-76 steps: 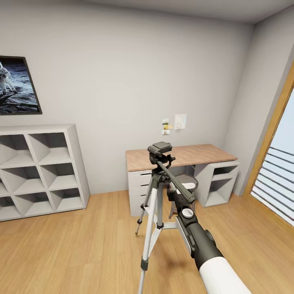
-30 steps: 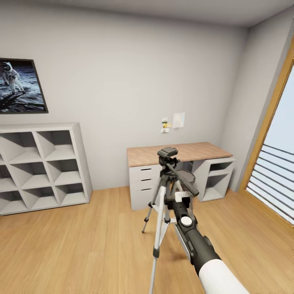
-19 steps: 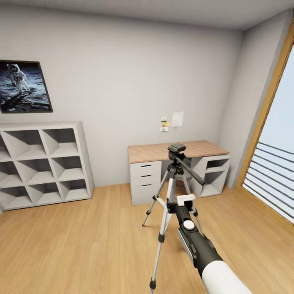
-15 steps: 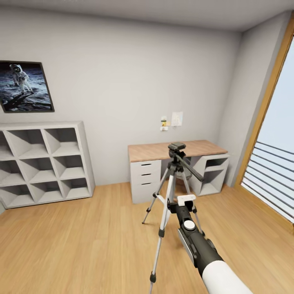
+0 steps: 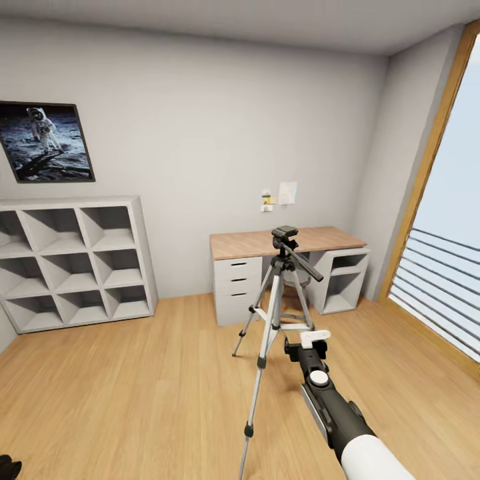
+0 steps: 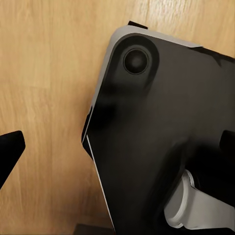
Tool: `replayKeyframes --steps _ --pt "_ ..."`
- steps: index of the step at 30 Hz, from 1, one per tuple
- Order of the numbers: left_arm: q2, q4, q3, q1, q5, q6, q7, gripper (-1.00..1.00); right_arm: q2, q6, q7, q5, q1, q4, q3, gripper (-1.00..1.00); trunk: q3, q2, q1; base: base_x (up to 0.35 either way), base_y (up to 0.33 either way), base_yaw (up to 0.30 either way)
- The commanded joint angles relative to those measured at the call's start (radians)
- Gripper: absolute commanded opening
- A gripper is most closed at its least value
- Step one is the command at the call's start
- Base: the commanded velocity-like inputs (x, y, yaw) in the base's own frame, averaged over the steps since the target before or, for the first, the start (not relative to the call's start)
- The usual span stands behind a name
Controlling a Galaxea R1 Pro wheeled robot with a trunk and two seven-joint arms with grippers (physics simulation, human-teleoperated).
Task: Attach the digital camera to the camera tripod in the bedroom.
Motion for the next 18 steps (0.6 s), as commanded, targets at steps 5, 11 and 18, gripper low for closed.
replayKeyframes --steps 5,11,18 --pt "-0.001 -0.002 0.001 0.000 0.005 0.003 0.003 1.00 -0.012 0.005 -0.003 0.007 0.001 0.007 0.002 1.00 -0.002 -0.002 0.000 0.000 0.000 0.000" --pt "-0.001 -0.002 0.001 0.000 0.005 0.003 0.003 1.00 -0.046 0.008 -0.001 -0.004 0.005 0.032 -0.003 1.00 -0.002 -0.002 0.000 0.000 0.000 0.000" --pt "-0.001 -0.002 0.001 0.000 0.005 0.003 0.003 1.00 -0.085 -0.007 0.005 -0.043 0.006 0.071 -0.021 1.00 -0.002 -0.002 0.000 0.000 0.000 0.000"
